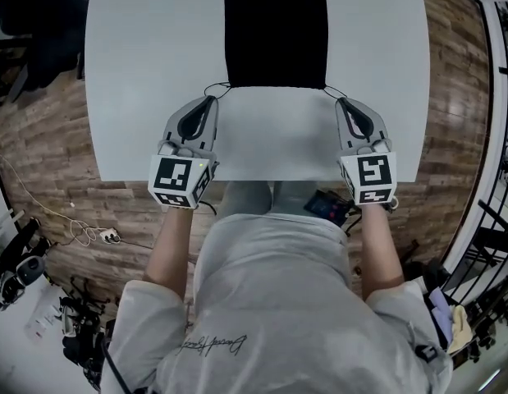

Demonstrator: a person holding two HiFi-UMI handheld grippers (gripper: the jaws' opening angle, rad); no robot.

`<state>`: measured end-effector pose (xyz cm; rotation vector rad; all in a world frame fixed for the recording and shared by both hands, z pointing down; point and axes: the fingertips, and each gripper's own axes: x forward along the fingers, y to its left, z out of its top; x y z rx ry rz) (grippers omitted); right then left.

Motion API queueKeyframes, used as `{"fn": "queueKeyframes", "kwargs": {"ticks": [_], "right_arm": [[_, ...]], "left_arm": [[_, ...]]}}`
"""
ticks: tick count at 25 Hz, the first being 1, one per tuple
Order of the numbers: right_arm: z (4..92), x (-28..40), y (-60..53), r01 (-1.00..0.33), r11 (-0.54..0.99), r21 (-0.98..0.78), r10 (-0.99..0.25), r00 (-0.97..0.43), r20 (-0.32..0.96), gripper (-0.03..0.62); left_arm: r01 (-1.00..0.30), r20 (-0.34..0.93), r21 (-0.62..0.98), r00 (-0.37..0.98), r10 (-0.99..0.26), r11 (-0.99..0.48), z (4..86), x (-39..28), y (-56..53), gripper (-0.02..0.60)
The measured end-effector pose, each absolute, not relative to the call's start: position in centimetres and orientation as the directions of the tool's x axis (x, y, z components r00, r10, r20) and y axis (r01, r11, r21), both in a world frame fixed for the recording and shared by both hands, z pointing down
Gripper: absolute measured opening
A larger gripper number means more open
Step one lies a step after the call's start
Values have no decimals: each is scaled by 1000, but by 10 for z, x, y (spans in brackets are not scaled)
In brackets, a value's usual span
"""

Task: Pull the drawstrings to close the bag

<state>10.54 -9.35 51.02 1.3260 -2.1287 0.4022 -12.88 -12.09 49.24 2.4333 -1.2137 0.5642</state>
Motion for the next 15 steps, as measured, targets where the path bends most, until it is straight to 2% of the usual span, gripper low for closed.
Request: {"fn": "queueKeyframes", "kwargs": {"ticks": [4,8,15], "right_arm": [[528,110,-96,-887,452,101,-698,-281,659,55],[550,119,-99,-851,477,220,-691,-209,692,96],[580,127,-104,-805,505,312,-682,-151,716,104]], "left_arm": [[-811,524,110,538,-660,-574,504,-137,-121,12],[-809,537,108,537,-650,-578,514,-139,-123,31],[-819,546,112,524,-653,-563,526,-143,-124,34]]}}
